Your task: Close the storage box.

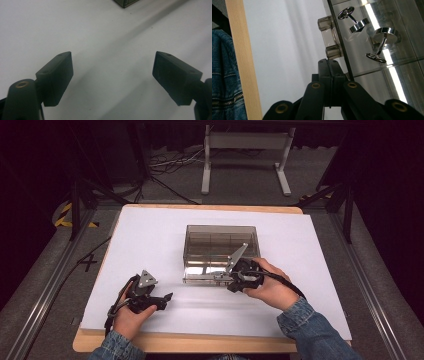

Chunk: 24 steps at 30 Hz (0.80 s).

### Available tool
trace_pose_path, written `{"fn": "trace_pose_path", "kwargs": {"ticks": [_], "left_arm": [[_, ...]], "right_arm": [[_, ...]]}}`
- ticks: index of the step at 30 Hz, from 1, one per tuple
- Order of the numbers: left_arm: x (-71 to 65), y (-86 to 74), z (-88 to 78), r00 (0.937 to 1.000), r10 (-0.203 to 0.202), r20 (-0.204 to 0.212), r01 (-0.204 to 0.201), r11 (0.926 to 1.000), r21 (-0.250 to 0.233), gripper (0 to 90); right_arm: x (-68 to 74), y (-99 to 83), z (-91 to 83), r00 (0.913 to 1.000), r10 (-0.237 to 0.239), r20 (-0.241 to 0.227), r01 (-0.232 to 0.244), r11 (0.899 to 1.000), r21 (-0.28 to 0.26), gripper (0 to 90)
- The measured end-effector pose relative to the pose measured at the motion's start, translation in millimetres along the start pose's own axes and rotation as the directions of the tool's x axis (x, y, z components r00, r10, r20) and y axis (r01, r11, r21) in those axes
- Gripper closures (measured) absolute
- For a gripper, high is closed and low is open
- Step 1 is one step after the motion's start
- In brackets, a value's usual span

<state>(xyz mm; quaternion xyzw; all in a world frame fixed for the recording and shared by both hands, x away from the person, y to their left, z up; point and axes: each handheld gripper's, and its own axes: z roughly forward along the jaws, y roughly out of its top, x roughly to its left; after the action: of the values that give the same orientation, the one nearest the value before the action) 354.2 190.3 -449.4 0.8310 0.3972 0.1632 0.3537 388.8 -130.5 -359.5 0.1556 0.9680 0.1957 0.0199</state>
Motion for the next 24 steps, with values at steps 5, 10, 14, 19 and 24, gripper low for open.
{"fn": "trace_pose_path", "kwargs": {"ticks": [5,10,14,19,24], "left_arm": [[0.1,0.1,-0.1,1.0,0.001,-0.001,-0.001,1.0,-0.002,17.9],[-0.4,-0.1,-0.8,1.0,0.0,-0.001,0.0,1.0,0.0,17.9],[-0.4,-1.3,-2.1,1.0,-0.002,-0.003,0.002,1.0,-0.002,17.9],[-0.2,-2.5,-3.4,1.0,-0.005,-0.006,0.005,1.0,-0.003,17.8],[0.3,-3.8,-4.4,0.9999,-0.008,-0.012,0.008,1.0,0.0,17.8]], "right_arm": [[0.6,0.9,0.4,0.9999,-0.009,0.005,0.009,1.0,-0.003,90.0],[0.9,2.0,-0.4,0.9999,-0.001,0.013,0.001,1.0,-0.009,90.0],[-1.8,2.7,-0.7,0.9997,-0.002,0.024,0.002,1.0,-0.022,90.0],[-5.8,3.4,-1.3,0.9993,0.007,0.037,-0.006,0.999,-0.035,90.0],[-10.6,4.1,-1.5,0.9987,0.011,0.051,-0.009,0.999,-0.049,90.0]]}}
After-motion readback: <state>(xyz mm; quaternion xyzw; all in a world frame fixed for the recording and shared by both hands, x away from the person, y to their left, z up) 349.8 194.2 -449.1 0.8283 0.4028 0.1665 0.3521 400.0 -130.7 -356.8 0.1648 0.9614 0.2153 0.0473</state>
